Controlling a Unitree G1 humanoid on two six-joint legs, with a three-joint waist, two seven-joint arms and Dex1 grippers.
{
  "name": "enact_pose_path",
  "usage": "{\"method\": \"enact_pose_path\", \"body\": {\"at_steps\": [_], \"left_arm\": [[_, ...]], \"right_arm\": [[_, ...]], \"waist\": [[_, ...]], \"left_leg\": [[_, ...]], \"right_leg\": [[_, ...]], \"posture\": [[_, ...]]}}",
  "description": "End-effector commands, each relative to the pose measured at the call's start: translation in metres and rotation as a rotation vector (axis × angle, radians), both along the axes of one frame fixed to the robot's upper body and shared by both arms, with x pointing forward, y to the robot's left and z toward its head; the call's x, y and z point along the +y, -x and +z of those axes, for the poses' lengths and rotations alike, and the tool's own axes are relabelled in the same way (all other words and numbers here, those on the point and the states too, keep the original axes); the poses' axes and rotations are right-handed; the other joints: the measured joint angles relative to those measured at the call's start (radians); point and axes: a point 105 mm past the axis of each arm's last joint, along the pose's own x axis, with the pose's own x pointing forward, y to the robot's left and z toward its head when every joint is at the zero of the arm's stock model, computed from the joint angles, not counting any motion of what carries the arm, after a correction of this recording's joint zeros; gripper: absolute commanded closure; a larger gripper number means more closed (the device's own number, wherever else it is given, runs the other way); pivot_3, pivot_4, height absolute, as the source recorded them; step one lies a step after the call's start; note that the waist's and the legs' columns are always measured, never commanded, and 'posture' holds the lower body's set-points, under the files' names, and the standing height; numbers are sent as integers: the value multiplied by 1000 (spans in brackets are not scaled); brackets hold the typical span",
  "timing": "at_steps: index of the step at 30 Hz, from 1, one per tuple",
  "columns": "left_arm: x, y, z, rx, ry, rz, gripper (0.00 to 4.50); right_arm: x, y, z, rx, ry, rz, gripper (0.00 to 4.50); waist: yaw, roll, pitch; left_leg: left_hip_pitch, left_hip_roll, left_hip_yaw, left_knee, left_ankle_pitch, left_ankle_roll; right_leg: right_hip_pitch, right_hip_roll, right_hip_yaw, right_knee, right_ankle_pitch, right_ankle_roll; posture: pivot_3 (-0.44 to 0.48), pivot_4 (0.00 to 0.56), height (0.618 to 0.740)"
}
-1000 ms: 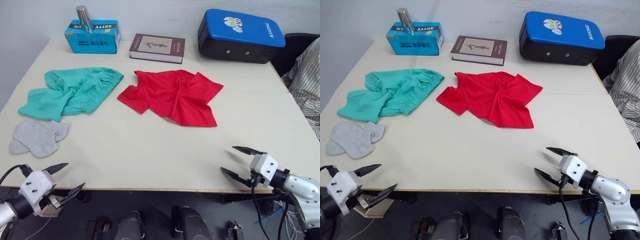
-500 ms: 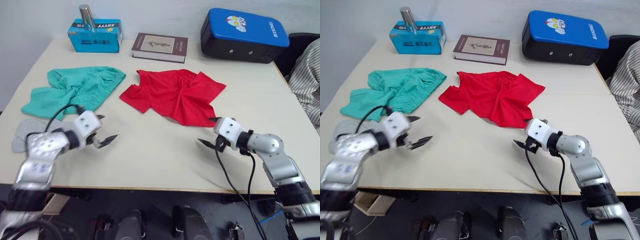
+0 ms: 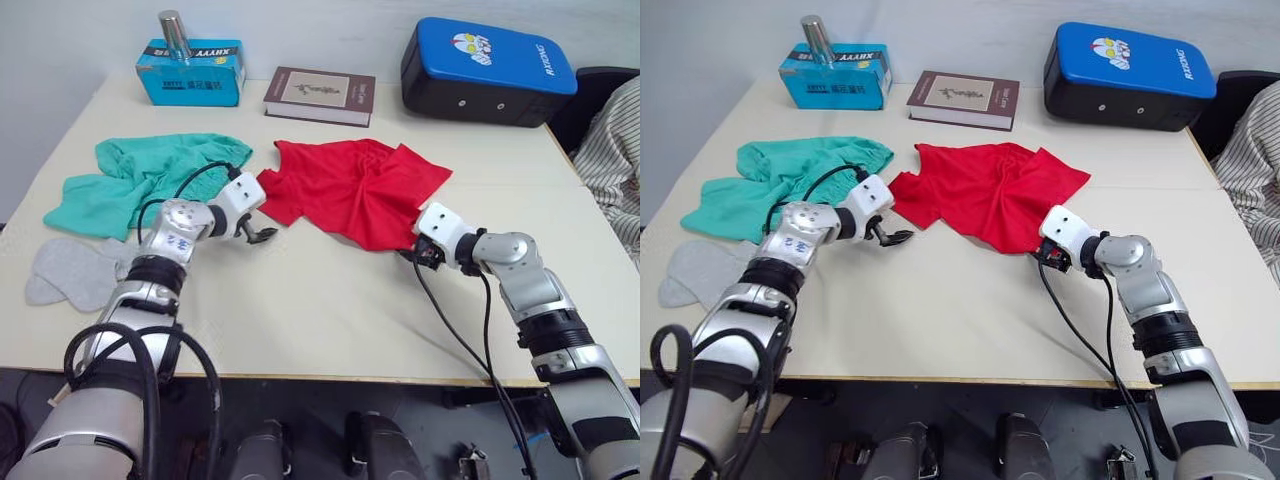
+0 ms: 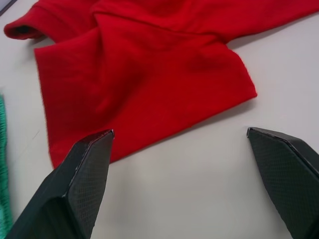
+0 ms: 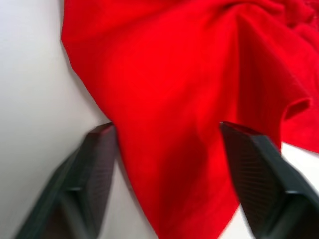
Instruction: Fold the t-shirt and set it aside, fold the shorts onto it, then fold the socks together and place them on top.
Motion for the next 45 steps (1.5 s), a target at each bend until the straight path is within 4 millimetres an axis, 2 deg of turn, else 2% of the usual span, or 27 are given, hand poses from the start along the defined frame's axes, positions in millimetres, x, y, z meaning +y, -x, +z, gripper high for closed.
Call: {"method": "enact_pose_path", "body": {"at_steps": [1,6,7,14,15,18,22,25,29,33,36,38,40,43,45], "left_arm": [[-11,-2,-12,24,-53,-8,402],[-23,-2,-20,52,-63,-9,1795],[-23,-2,-23,64,-67,-5,2077],[-19,3,-36,102,-59,-9,4269],[-19,5,-39,113,-50,-19,4464],[-21,8,-37,113,-1,-53,4464],[-29,20,-24,121,99,-207,4464],[-31,36,-11,120,166,-352,4464],[-24,88,-3,142,190,-497,4464],[-28,139,2,207,225,-504,4464],[-31,163,-2,223,215,-486,4464],[-28,164,-5,173,185,-448,4464],[-23,155,-5,115,193,-377,4464],[-6,128,1,-7,163,-261,3868],[3,112,6,-60,167,-217,3248]], "right_arm": [[-7,-4,-1,8,4,-36,2633],[-13,1,1,8,-16,-53,4371],[-15,3,1,9,-25,-62,4500],[-26,18,1,7,-42,-86,4500],[-26,21,1,5,-45,-86,4500],[-28,26,4,-7,-53,-86,4500],[-30,34,13,-33,-64,-74,4500],[-35,43,16,-39,-57,-61,4500],[-48,60,12,-20,-43,-57,4500],[-52,83,6,39,-33,-17,4500],[-54,99,2,76,-19,12,4500],[-56,104,-2,93,-13,16,4500],[-58,105,-5,97,-7,7,4500],[-56,104,-8,102,-20,4,4500],[-56,102,-8,99,-25,4,4500]], "waist": [[6,0,0],[20,0,0],[22,0,0],[17,0,0],[16,0,0],[16,0,0],[15,0,0],[15,0,0],[12,0,0],[15,1,0],[20,1,0],[20,1,0],[20,1,0],[20,1,0],[20,1,0]], "left_leg": [[0,-1,0,0,0,0],[0,-1,0,1,0,1],[0,-2,0,1,0,1],[0,-1,0,1,0,2],[0,-1,0,1,0,2],[0,-1,0,1,0,2],[0,-1,0,1,0,2],[-1,-1,0,1,-1,2],[-2,-1,0,0,-1,1],[-4,1,-1,1,-2,0],[-2,0,-4,2,-2,1],[1,0,-4,2,-3,3],[1,0,-4,2,-4,3],[1,0,-4,2,-4,3],[1,0,-4,2,-4,3]], "right_leg": [[0,-1,0,0,0,0],[0,-3,0,1,0,1],[0,-3,0,1,0,1],[0,-3,0,1,1,1],[0,-3,0,1,1,1],[0,-4,0,1,1,1],[0,-4,0,0,0,1],[-1,-3,0,0,0,1],[-2,-3,1,-1,0,1],[-2,-4,5,-1,0,0],[1,-6,7,-2,0,1],[4,-8,7,-4,0,1],[4,-8,7,-4,0,1],[3,-8,7,-4,-1,1],[3,-8,7,-4,-1,1]], "posture": [[0,150,740],[0,150,740],[0,150,740],[0,150,740],[0,150,740],[0,150,740],[0,150,740],[0,150,740],[0,150,740],[0,150,740],[0,150,740],[0,150,740],[0,150,740],[0,150,740],[0,150,740]]}}
